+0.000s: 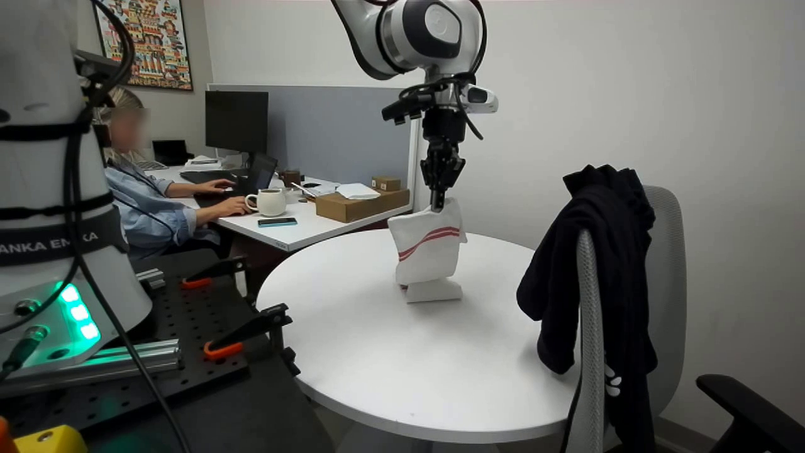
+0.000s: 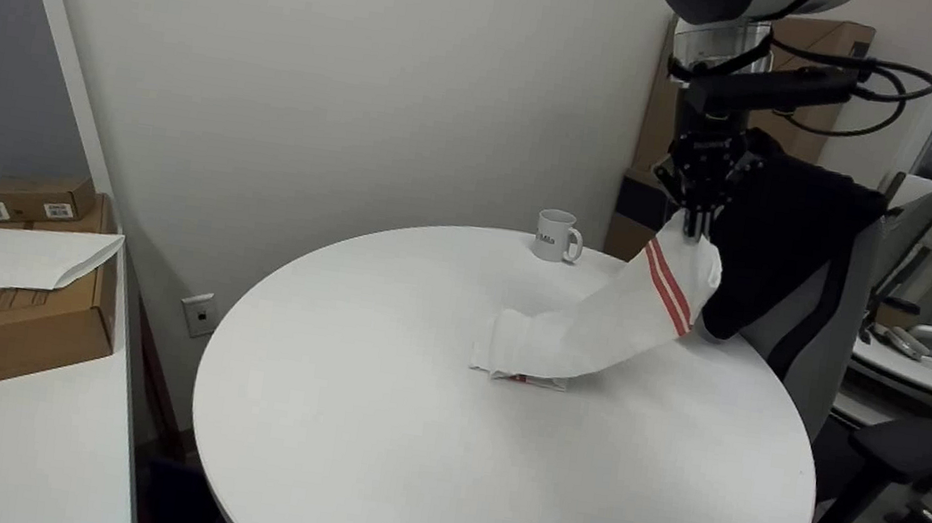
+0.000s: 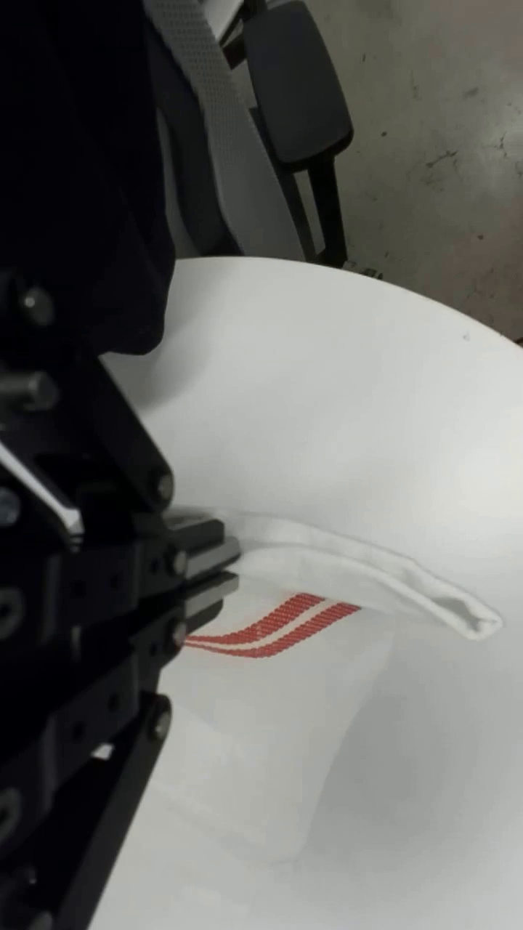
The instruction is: Fold up the towel on the table.
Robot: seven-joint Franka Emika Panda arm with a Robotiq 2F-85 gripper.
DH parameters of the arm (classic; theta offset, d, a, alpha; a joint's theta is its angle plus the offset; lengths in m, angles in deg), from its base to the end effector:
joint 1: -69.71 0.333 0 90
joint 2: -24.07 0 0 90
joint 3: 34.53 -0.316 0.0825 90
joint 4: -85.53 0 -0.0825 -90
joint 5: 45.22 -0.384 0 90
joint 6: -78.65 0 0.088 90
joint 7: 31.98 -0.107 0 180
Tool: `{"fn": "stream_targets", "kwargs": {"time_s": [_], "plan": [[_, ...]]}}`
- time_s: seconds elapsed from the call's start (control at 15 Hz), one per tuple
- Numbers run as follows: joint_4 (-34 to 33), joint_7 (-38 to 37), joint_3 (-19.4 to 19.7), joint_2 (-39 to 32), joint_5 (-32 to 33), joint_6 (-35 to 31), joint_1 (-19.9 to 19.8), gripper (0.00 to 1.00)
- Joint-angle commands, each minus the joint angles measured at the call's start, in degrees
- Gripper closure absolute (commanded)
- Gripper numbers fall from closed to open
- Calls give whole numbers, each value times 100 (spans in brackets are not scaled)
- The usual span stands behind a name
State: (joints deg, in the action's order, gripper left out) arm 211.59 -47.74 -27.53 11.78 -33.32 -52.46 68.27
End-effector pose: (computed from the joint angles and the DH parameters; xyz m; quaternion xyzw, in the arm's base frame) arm 0.5325 -0.0837 0.2762 0.9849 -0.1360 -0.0572 0.0905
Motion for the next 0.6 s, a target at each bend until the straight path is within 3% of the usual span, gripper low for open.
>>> {"fn": "stream_targets", "kwargs": {"time_s": [0.0,0.2,0.53], "plan": [[-111,54,123,-99,187,167,-115,99],[-168,95,107,-154,123,167,-142,99],[-150,285,-238,-154,-49,87,57,99]]}}
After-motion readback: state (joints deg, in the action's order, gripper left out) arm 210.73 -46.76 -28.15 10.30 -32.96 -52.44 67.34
